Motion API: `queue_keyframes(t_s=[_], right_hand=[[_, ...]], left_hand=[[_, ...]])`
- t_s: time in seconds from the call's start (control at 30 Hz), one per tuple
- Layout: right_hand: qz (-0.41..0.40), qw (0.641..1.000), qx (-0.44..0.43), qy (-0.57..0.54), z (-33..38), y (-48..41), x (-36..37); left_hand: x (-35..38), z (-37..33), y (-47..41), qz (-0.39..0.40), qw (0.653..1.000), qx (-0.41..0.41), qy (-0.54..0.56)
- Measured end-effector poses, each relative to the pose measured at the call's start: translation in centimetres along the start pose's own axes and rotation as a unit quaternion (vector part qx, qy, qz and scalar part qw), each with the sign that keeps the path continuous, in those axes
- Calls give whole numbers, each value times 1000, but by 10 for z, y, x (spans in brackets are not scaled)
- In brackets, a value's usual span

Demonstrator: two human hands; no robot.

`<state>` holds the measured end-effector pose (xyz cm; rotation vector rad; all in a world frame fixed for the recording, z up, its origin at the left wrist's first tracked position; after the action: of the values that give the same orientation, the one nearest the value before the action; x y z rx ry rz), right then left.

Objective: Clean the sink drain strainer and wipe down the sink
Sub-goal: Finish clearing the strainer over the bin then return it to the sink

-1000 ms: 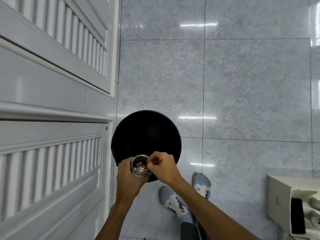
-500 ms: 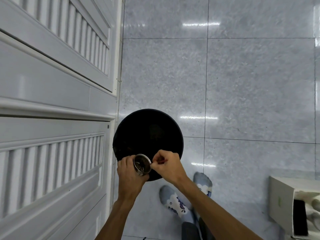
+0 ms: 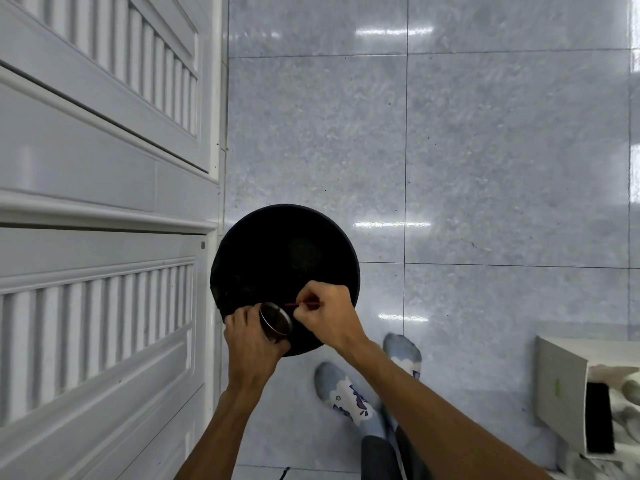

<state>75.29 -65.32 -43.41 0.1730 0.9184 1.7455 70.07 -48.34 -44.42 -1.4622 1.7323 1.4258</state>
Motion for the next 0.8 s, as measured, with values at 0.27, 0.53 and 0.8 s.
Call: queue_keyframes(t_s=[0.27,0.53,0.8], right_hand=[[-30,999,4,20,-4,7,-1],[-29,999,-12,33,2,8,6],[-61,997,-45,28,4,14,1]], left_hand=[[1,0,1,10,1000,1,21],[-1,2,-1,15,998,-25,48],[4,7,0,29,996,-42,79]])
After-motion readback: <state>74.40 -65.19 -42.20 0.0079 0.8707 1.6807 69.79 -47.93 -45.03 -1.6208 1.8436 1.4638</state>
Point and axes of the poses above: each hand's wrist, its own y-axis away from the middle knuckle, its own x-axis out of the palm, z = x × y, the point moved 10 cm from there along -y, towards the middle knuckle, and after that the axes turned 6 degrees about x, right-handed, at the moved point
